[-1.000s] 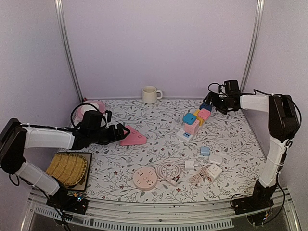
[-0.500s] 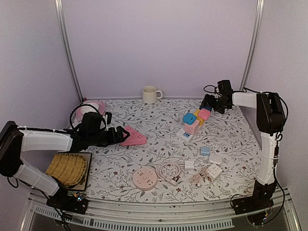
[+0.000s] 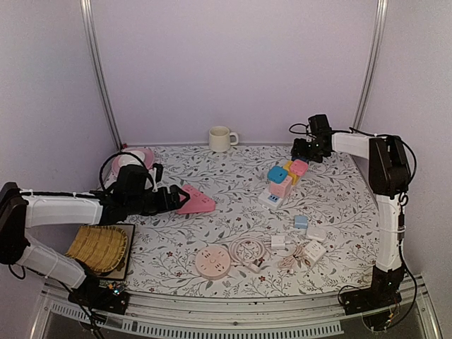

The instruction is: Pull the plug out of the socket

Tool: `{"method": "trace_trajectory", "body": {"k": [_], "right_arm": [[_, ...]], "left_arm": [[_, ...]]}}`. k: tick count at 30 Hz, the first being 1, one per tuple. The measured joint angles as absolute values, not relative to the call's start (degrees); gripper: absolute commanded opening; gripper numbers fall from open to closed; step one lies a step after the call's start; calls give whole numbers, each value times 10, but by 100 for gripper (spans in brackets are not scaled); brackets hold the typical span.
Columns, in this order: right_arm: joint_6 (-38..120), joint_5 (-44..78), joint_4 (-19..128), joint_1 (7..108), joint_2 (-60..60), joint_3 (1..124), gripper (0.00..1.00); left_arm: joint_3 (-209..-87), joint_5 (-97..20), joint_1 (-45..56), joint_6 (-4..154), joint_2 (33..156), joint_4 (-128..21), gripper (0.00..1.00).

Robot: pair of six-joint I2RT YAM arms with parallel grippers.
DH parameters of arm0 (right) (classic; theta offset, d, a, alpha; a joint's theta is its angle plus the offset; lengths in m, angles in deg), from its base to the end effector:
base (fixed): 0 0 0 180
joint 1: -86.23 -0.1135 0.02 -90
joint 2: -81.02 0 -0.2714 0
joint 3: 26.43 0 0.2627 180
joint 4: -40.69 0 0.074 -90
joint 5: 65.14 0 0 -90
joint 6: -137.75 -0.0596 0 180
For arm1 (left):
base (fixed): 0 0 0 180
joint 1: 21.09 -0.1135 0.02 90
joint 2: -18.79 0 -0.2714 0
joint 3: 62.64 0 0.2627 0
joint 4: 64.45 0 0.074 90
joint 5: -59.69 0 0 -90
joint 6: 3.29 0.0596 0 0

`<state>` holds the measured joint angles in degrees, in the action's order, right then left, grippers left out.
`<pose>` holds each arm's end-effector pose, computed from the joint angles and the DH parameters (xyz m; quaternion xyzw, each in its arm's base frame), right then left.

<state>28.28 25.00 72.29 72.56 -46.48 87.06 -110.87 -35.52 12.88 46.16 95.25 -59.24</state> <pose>0.5185 0.1260 0.1697 0.0473 0.9247 0.1066 0.3624 0.2451 -0.1717 0.1796 -0.0290 0.8795 -0.3184 0.3525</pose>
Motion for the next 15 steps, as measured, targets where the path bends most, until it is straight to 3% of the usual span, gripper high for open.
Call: {"method": "trace_trajectory", "body": {"k": [9,15], "right_arm": [[296,267,724,699,-464,877,74],[322,242,732,623,-465,884,74]], "left_arm": [[-1094,-352,132,455,948,-592,89],[-1091,-356,140,449,958,-600,89]]}}
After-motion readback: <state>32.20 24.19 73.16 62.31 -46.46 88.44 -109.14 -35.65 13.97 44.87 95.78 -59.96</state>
